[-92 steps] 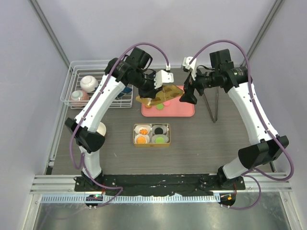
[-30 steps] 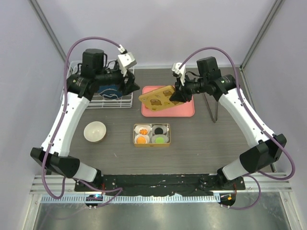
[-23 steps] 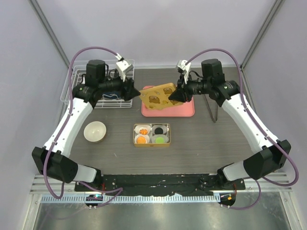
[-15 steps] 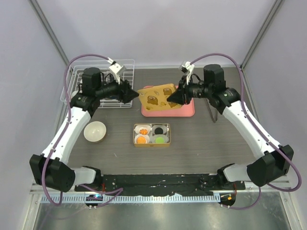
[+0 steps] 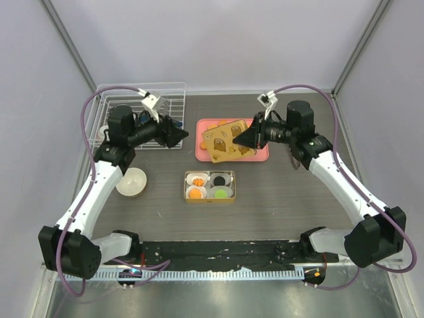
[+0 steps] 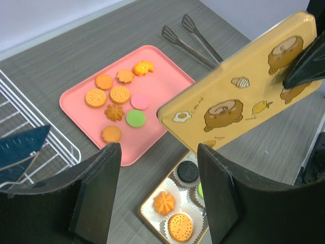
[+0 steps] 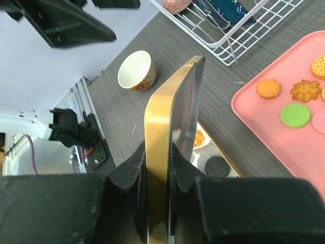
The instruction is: Pack the cookies
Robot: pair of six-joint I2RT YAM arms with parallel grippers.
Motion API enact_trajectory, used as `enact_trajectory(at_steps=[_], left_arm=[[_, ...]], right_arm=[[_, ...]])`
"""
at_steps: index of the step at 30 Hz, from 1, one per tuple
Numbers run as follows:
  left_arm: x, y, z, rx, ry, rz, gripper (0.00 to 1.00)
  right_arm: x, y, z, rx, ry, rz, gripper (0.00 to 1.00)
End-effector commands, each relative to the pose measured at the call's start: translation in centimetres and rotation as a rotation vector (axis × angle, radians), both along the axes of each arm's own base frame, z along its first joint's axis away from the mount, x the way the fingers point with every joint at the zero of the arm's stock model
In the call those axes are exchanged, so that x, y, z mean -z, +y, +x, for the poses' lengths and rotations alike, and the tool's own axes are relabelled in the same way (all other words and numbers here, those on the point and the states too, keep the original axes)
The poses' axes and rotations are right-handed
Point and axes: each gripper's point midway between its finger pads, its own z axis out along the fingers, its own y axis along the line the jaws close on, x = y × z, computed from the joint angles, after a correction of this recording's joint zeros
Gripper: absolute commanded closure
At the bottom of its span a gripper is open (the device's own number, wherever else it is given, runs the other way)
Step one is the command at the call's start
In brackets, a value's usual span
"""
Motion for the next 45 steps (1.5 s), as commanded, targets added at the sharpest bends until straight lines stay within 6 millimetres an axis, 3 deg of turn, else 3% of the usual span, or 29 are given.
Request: enact_trajectory(at_steps=[1, 11, 16, 28, 36, 45], left_arm=[[-0.8, 0.4, -0.1, -0.029, -0.043, -0.037, 0.34], [2.4, -1.0, -0.4, 0.001, 0.08, -0.182, 0.34], [2.9, -1.4, -0.7, 0.003, 0.113, -0.243, 0.35], [3.9, -2.1, -0.5, 0.023, 0.142, -0.342, 0.36], [3.1, -2.8, -1.1, 0.091, 0.158, -0.377, 0.36], [3.1, -1.9, -1.6, 0.041, 0.112, -0.325, 0.37]], right_arm=[[-3.5, -0.1, 0.1, 0.007, -0.046, 0.119, 0.99], [-6.1, -0.1, 0.1, -0.055, -0.009, 0.338, 0.99], [-5.6, -0.7, 0.3, -0.048, 0.078, 0.436, 0.99], [-5.1, -1.0, -0.4, -0.025, 0.09, 0.524, 0.99], [-3.7, -0.9, 0.2, 0.005, 0.111, 0.497, 0.99], [0.2, -0.8, 1.1, 0.073, 0.196, 0.432, 0.99]])
